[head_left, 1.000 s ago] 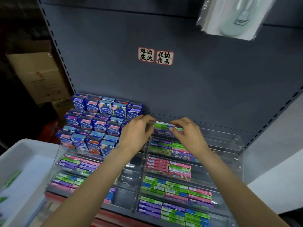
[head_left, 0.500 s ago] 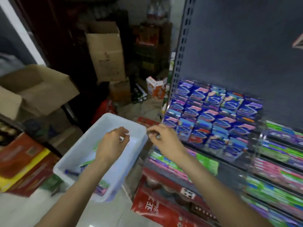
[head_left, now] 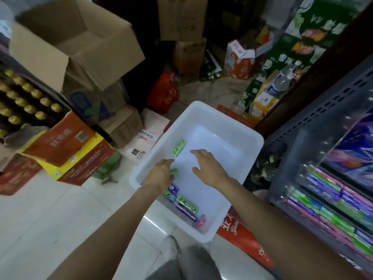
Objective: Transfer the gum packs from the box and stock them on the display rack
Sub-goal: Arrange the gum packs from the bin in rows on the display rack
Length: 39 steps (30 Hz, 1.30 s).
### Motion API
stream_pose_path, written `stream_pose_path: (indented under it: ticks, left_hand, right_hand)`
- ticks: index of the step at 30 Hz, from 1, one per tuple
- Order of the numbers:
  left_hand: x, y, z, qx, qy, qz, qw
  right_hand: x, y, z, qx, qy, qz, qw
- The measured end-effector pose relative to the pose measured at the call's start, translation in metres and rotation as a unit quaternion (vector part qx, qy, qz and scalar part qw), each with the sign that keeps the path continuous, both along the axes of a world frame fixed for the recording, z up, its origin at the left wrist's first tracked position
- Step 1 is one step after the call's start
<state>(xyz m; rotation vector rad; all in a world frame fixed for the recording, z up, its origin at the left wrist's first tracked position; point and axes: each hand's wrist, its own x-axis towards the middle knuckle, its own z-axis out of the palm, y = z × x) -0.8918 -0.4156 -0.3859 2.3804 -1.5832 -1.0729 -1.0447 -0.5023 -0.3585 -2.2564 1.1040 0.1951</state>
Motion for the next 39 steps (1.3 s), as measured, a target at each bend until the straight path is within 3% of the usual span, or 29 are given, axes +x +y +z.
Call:
stream_pose_path:
  ticks: [4,7,14,21,24,28,30,31,33,34,36,39]
  left_hand:
    - [0.005,-0.002,-0.041,0.018,0.004,-0.007,1.0]
    - [0.004,-0.009,-0.052,0.015,-0.062,-0.039,0.997]
    - [0.0,-0.016,-0.057,0.032,-0.17,-0.097,0.98]
    - [0.001,-0.028,-0.059,0.015,-0.123,-0.121,0.985]
    - [0.004,-0.025,-0.062,0.013,-0.08,-0.109,0.991]
    - [0.008,-0.014,-0.065,-0.049,0.007,-0.031,0.998]
    - [0.007,-0.014,-0.061,-0.083,0.042,0.004,0.996]
    - [0.005,-0.014,-0.057,-0.1,0.073,0.038,0.992]
    - [-0.001,-0.017,-0.042,-0.096,0.202,0.175,0.959]
    - [-0.005,-0.019,-0.035,-0.084,0.291,0.258,0.918]
    - [-0.01,-0.02,-0.025,-0.059,0.439,0.375,0.814]
    - [-0.008,-0.012,-0.014,-0.061,0.504,0.374,0.776]
  right_hand:
    - [0.027,-0.016,-0.043,-0.006,0.048,0.084,0.995]
    - [0.042,-0.026,-0.066,-0.034,0.073,0.141,0.987]
    - [0.034,-0.034,-0.074,-0.102,0.144,0.153,0.972]
    - [-0.006,-0.027,-0.088,-0.188,0.01,0.055,0.981]
    - [-0.006,-0.026,-0.082,-0.237,0.043,0.073,0.968]
    - [-0.001,-0.015,-0.082,-0.075,0.124,0.037,0.989]
    - [0.003,-0.009,-0.081,0.061,0.03,-0.102,0.992]
    - [0.007,-0.005,-0.076,0.144,-0.05,-0.189,0.97]
    - [0.012,0.005,-0.063,0.259,-0.201,-0.326,0.886]
    - [0.014,0.01,-0.058,0.275,-0.237,-0.352,0.863]
    - [0.019,0.019,-0.05,0.261,-0.257,-0.351,0.862]
    - [0.022,0.029,-0.045,0.21,-0.264,-0.328,0.882]
